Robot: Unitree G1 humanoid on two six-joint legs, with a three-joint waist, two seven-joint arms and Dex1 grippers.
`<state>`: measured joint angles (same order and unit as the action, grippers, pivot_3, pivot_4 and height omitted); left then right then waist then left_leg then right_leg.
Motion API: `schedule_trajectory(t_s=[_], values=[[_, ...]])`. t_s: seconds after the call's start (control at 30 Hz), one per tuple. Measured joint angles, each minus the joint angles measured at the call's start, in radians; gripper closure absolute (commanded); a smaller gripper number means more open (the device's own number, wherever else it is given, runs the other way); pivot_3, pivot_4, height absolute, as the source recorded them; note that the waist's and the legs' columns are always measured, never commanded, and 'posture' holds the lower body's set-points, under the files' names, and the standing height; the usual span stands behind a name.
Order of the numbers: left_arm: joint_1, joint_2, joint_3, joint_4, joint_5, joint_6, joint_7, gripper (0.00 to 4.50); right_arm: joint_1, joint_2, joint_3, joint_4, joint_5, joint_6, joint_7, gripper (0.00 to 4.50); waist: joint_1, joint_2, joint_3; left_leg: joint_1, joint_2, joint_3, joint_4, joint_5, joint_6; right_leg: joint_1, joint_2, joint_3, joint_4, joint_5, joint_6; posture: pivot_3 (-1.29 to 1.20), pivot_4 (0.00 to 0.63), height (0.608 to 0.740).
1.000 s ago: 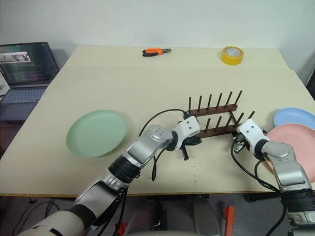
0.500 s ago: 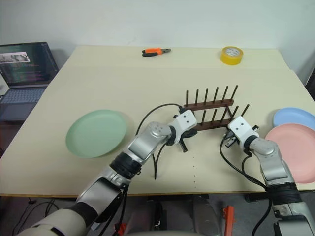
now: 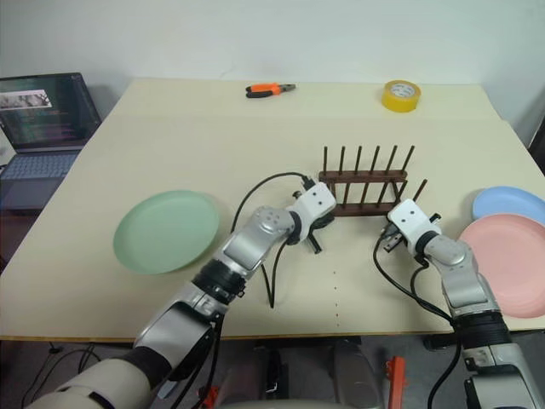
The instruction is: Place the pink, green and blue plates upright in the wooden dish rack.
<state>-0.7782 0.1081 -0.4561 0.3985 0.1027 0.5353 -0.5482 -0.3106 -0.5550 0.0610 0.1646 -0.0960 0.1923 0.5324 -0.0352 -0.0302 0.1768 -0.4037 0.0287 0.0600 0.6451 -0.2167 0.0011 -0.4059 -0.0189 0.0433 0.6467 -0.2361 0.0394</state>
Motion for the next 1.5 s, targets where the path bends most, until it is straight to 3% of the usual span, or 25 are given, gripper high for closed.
schedule_trajectory(t_s=[0.33,0.53,0.6,0.7,1.0,1.07,1.33,1.5], values=[[0.016,0.026,0.009,-0.051,0.004,0.026,-0.029,4.50,0.000,0.003,0.002,-0.023,0.005,0.009,0.040,4.45,0.000,0.000,0.000,-0.001,0.000,0.000,-0.001,0.000,0.000,-0.001,0.000,0.000,0.000,0.000,-0.001,0.00,0.150,0.740],[0.053,0.158,0.011,-0.292,-0.009,0.144,-0.139,4.50,0.098,-0.118,-0.028,-0.328,0.145,0.176,0.228,4.45,0.003,0.001,0.000,-0.007,0.001,-0.001,-0.001,0.000,0.000,-0.006,0.000,-0.002,0.000,-0.001,-0.001,0.00,0.150,0.740],[0.061,0.209,0.027,-0.376,-0.031,0.186,-0.181,4.14,0.123,-0.185,-0.081,-0.441,0.215,0.248,0.287,4.50,0.004,0.000,0.000,-0.007,0.000,-0.001,0.000,0.000,0.000,-0.006,-0.001,-0.003,-0.001,-0.001,-0.001,0.00,0.150,0.740],[0.063,0.264,0.060,-0.469,-0.074,0.227,-0.233,3.29,0.159,-0.268,-0.173,-0.550,0.303,0.336,0.346,3.92,0.006,0.000,0.000,-0.008,0.000,-0.002,0.000,0.000,0.000,-0.005,-0.001,-0.004,-0.001,-0.001,-0.001,0.00,0.150,0.740],[0.050,0.386,0.124,-0.546,-0.163,0.260,-0.319,0.06,0.215,-0.354,-0.257,-0.601,0.411,0.441,0.399,0.78,0.004,0.000,0.000,-0.007,0.000,-0.002,0.000,0.000,0.000,-0.005,-0.001,-0.003,-0.001,-0.002,-0.002,0.00,0.150,0.740],[0.049,0.399,0.141,-0.557,-0.175,0.267,-0.319,0.00,0.215,-0.371,-0.258,-0.600,0.427,0.445,0.407,0.04,0.006,0.000,0.000,-0.007,0.000,-0.002,0.000,0.000,0.000,-0.005,-0.001,-0.004,-0.001,-0.002,-0.002,0.00,0.150,0.740],[0.082,0.416,0.136,-0.639,-0.235,0.239,-0.367,0.00,0.218,-0.411,-0.276,-0.520,0.403,0.412,0.378,0.04,0.007,-0.001,0.001,-0.008,0.001,-0.002,0.000,0.000,0.000,-0.005,-0.001,-0.004,-0.001,-0.002,-0.002,0.00,0.150,0.740],[0.107,0.391,0.128,-0.667,-0.272,0.216,-0.387,0.00,0.350,-0.410,-0.393,-0.509,0.399,0.413,0.366,0.04,0.011,-0.001,0.001,-0.009,0.000,-0.003,0.000,0.000,0.000,-0.005,-0.001,-0.004,-0.002,-0.002,-0.002,0.00,0.150,0.740]])
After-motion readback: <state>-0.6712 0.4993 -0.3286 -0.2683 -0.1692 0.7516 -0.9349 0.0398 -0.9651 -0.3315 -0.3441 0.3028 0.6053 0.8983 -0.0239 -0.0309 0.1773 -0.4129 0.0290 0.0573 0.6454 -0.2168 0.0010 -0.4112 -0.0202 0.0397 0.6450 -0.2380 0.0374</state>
